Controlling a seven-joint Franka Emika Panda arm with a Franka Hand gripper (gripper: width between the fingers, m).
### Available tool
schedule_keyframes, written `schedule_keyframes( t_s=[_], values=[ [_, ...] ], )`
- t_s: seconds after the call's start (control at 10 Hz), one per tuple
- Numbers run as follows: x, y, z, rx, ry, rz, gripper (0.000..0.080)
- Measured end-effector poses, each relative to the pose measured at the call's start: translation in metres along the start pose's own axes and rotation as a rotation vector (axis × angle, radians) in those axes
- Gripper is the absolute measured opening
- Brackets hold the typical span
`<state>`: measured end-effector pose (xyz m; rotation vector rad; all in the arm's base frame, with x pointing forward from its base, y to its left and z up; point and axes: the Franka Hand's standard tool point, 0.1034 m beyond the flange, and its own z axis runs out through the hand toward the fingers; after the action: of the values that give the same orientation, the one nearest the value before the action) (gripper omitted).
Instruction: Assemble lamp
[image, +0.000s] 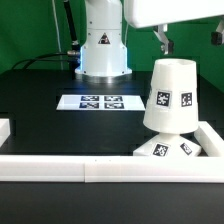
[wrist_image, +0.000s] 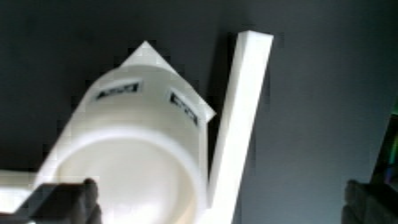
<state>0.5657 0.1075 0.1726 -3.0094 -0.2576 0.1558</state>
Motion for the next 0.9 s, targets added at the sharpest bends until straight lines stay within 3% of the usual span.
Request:
schedule_keyframes(
  t_s=[0.1,0.2,0.9],
  values=[
    [-0.0073,-0.0071,-0.0024,-0.037,-0.003,0.047,0.0696],
    [-0.0102,-0.0140,-0.0015,-0.051,-0.002,0.055,0.0696],
    [-0.0102,-0.0122,0.0007,-0.048,-0.006,0.053,0.0699]
  ],
)
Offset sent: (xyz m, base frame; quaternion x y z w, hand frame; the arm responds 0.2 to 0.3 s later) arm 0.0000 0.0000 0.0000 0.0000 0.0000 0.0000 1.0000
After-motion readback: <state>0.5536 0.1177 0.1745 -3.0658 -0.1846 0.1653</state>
